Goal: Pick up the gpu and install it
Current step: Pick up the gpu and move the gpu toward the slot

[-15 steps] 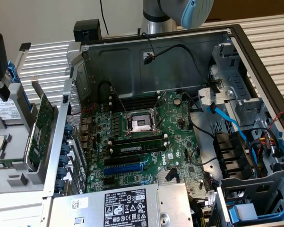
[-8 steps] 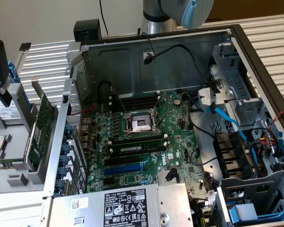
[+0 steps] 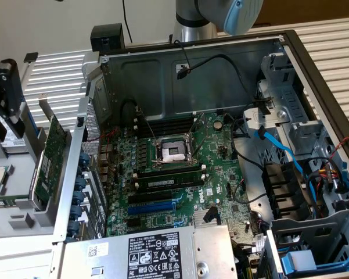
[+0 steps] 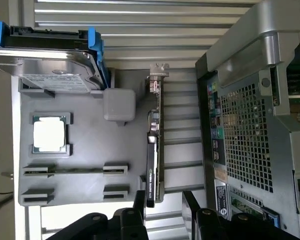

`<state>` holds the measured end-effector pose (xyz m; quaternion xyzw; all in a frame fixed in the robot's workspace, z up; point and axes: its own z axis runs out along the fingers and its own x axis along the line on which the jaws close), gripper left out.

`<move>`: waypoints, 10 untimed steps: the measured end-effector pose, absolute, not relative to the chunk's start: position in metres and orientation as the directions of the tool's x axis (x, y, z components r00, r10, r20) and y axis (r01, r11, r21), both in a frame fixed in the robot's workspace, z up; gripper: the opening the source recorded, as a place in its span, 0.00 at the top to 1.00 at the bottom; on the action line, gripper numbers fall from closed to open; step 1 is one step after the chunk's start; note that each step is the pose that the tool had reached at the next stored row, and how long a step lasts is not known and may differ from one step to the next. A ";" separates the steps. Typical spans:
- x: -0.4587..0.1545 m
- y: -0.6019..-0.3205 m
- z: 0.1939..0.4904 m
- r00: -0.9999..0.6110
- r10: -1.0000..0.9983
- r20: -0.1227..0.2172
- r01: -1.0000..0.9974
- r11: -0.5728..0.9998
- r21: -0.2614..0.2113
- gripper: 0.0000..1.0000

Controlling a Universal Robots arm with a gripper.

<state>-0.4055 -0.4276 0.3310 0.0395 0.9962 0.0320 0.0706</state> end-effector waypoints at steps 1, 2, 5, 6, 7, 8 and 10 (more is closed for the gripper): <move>-0.405 -0.428 0.329 -0.987 0.085 -0.138 0.075 0.995 0.070 0.58; -0.405 -0.428 0.328 -0.987 0.086 -0.138 0.077 0.995 0.070 0.58; -0.405 -0.428 0.322 -0.986 0.091 -0.138 0.082 0.994 0.070 0.58; -0.405 -0.428 0.320 -0.986 0.093 -0.138 0.084 0.994 0.070 0.58; -0.405 -0.428 0.318 -0.986 0.095 -0.138 0.086 0.994 0.070 0.58; -0.405 -0.428 0.317 -0.986 0.097 -0.138 0.088 0.994 0.070 0.58; -0.405 -0.428 0.313 -0.985 0.102 -0.138 0.093 0.993 0.070 0.58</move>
